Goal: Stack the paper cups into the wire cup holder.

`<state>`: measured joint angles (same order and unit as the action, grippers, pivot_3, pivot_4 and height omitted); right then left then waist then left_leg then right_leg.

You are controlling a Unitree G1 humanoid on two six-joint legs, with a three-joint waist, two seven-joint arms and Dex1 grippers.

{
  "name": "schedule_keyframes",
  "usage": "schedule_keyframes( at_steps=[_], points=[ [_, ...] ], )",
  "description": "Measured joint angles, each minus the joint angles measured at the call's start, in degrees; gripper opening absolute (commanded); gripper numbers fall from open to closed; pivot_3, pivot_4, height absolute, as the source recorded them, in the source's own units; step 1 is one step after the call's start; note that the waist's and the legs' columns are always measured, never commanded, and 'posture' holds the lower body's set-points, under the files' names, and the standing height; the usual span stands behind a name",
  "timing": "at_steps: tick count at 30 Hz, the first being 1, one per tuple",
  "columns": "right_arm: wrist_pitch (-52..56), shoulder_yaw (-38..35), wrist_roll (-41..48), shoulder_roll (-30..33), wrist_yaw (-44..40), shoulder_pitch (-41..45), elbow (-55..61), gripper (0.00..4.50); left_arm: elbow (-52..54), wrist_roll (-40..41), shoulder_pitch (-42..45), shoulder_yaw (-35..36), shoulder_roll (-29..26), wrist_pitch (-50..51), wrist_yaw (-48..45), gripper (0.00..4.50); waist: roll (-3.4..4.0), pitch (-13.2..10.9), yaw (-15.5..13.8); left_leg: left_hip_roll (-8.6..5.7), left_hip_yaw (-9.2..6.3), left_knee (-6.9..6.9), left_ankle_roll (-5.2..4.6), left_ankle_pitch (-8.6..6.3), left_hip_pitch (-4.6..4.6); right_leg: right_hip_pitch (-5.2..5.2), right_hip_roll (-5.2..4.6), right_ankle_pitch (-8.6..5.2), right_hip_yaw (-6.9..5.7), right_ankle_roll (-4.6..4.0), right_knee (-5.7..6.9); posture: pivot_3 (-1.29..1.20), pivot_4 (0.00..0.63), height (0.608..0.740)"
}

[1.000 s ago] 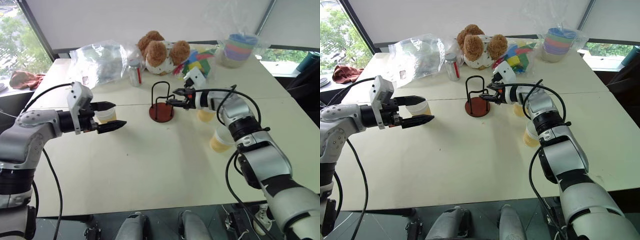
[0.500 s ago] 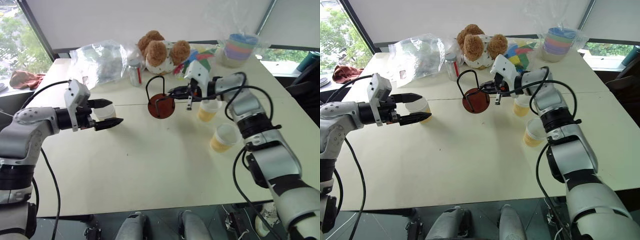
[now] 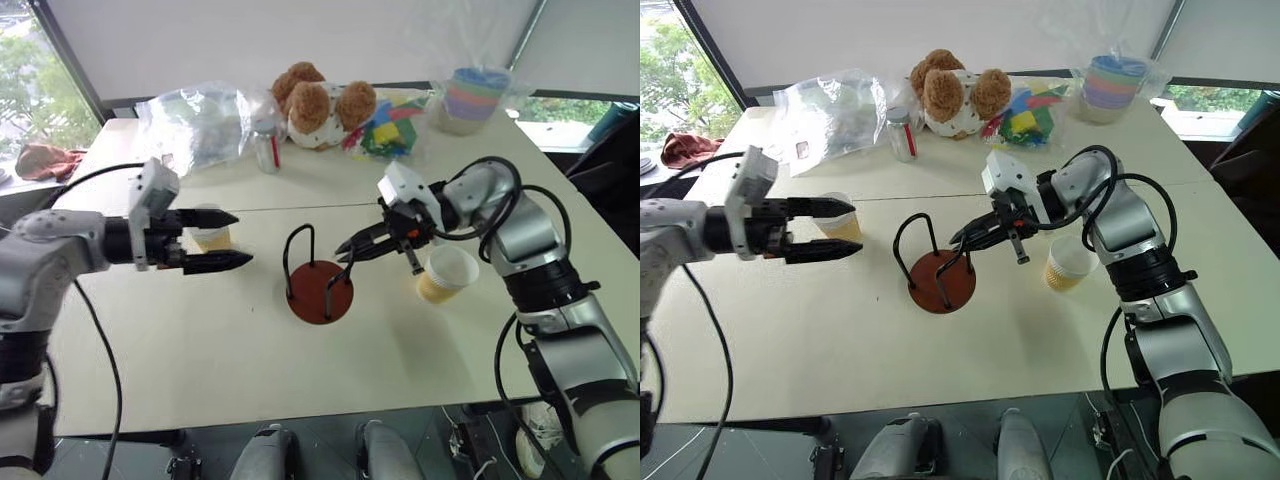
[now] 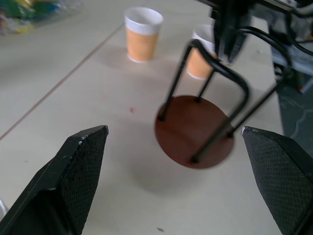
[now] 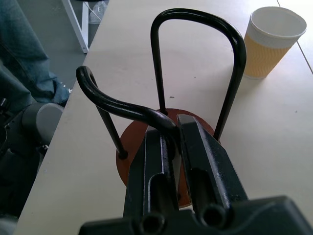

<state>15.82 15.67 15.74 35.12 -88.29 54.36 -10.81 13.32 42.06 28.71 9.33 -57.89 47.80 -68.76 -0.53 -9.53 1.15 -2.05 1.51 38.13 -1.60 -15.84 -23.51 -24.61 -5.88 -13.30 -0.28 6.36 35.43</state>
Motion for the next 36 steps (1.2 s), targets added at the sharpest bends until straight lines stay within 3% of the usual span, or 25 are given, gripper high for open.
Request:
schedule_keyframes(
  at_steps=[6, 17, 20, 25, 36],
  points=[
    [-2.8, 0.0, -1.7, -0.7, -0.4, 0.0, -4.5, 0.03, 4.6, -1.4, -8.3, 0.5, -5.8, -0.8, -2.7, 4.50, 0.02, 0.0, -0.4, 0.01, -0.01, -0.06, 0.02, 0.01, 0.02, 0.04, -0.02, -0.01, 0.00, -0.02, -0.05, 0.00, 0.150, 0.740],
    [-12.0, 1.2, -6.4, -5.6, -0.6, 2.7, -18.9, 0.03, 3.1, -3.4, -8.7, -0.9, -5.1, -3.3, -2.2, 4.50, 0.02, 0.0, -0.1, 0.00, -0.01, -0.07, 0.16, 0.08, 0.02, 0.01, 0.00, 0.00, -0.01, -0.02, -0.06, 0.00, 0.150, 0.740],
    [-14.3, 1.3, -7.4, -6.3, -0.9, 4.4, -21.6, 1.16, 3.0, -3.7, -8.2, -1.7, -4.6, -3.4, -2.2, 4.50, 0.02, 0.0, -0.1, 0.00, 0.00, -0.07, 0.16, 0.08, 0.02, 0.02, -0.01, 0.00, -0.01, -0.02, -0.06, 0.00, 0.150, 0.740],
    [-15.7, 1.2, -8.1, -6.3, -1.6, 4.6, -22.8, 3.75, 2.9, -4.0, -7.5, -2.4, -3.6, -3.4, -2.1, 4.50, 0.02, 0.0, -0.2, 0.00, -0.01, -0.07, 0.16, 0.08, 0.02, 0.02, -0.01, 0.00, -0.01, -0.02, -0.05, 0.00, 0.150, 0.740],
    [-12.7, -0.3, -7.7, 1.1, -3.3, 1.3, -14.5, 3.75, 0.9, -5.4, -3.5, -6.5, -1.3, -4.5, -2.3, 4.50, 0.02, 0.0, -0.3, -0.01, 0.00, -0.06, 0.11, 0.06, 0.01, 0.04, -0.02, 0.00, -0.01, -0.02, -0.06, 0.00, 0.150, 0.740]
  ],
)
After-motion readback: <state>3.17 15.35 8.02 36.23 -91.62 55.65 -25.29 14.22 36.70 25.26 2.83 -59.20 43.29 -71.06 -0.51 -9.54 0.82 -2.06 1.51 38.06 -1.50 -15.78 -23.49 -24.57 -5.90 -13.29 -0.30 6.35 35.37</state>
